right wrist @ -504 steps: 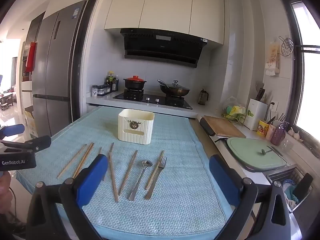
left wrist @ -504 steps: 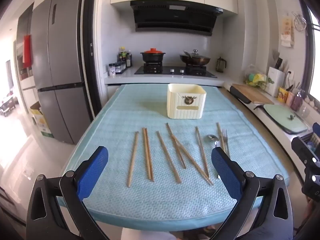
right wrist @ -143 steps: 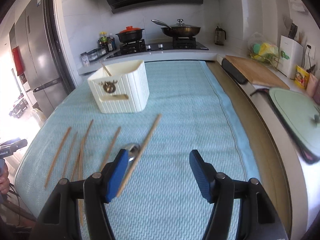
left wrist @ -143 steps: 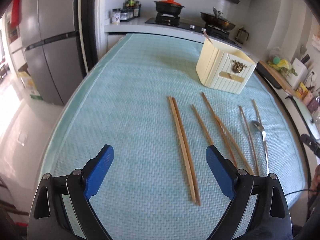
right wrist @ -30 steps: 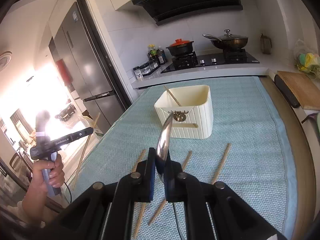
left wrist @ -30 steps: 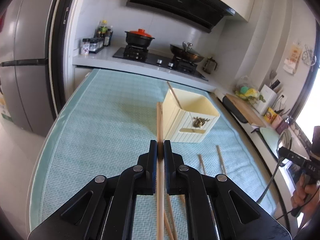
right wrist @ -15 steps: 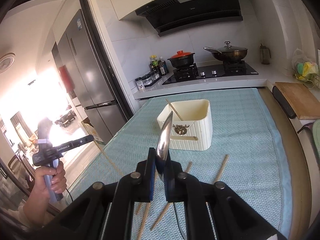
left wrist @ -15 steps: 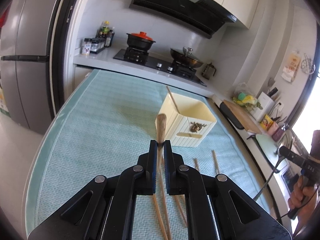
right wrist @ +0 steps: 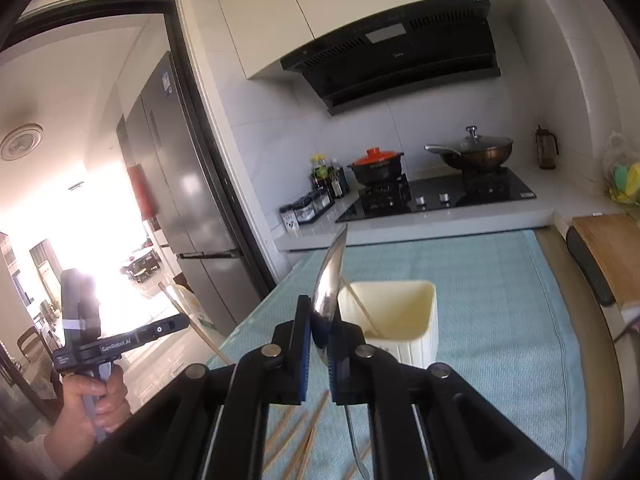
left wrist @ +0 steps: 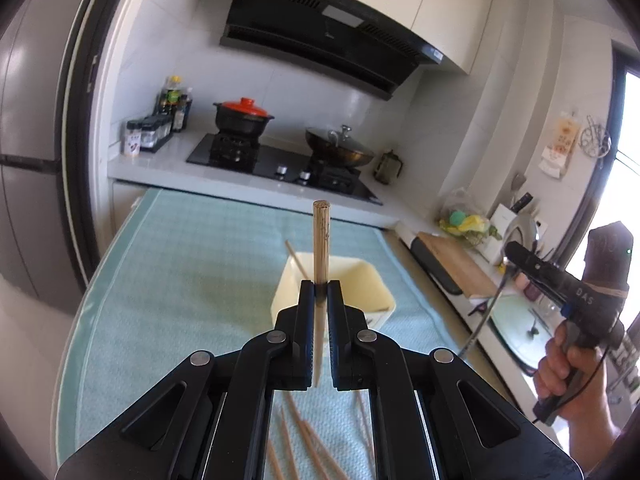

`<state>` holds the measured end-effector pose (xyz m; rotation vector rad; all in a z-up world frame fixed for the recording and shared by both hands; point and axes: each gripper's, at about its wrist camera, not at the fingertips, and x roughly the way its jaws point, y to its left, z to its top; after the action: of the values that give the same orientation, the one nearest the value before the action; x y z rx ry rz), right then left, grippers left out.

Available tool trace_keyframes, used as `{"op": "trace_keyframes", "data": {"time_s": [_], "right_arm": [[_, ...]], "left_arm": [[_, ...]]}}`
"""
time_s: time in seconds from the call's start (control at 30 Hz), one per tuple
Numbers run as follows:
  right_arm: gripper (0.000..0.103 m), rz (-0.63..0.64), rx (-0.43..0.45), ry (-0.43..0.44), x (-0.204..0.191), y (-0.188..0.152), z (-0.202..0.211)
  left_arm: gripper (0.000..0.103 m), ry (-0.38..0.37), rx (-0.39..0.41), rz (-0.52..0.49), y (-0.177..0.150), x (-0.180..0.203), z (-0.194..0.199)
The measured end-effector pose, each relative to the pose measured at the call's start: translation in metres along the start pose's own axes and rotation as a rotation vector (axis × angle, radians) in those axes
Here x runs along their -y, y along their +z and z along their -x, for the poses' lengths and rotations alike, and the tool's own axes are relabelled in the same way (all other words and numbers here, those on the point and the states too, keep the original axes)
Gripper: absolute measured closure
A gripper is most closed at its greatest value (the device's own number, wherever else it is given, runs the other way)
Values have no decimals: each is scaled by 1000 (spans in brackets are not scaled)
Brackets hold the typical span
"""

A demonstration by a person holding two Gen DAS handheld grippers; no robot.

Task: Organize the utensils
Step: 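Carry the chopstick and spoon to the cream holder and release them inside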

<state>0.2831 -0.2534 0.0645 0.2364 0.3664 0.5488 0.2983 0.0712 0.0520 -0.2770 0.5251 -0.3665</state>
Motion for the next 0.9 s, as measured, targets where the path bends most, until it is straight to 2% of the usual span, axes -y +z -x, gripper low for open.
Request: {"op": "trace_keyframes", "data": {"time_s": [0.23,0.4,0.63,0.9], "right_arm": [[96,13,109,22,16,59,-68],[96,23,91,5,38,60,-119],[96,-29,-126,-56,77,23,-181],[96,-97,-352,-134,107,-12,-230]], "left_arm": [[99,-38,22,-32,67,20,-47],[99,-25,-27,-46,79,22,-98],[99,4,-181,-54,54,13,-174],[98,105,-331,-58,28,4,-243]]}}
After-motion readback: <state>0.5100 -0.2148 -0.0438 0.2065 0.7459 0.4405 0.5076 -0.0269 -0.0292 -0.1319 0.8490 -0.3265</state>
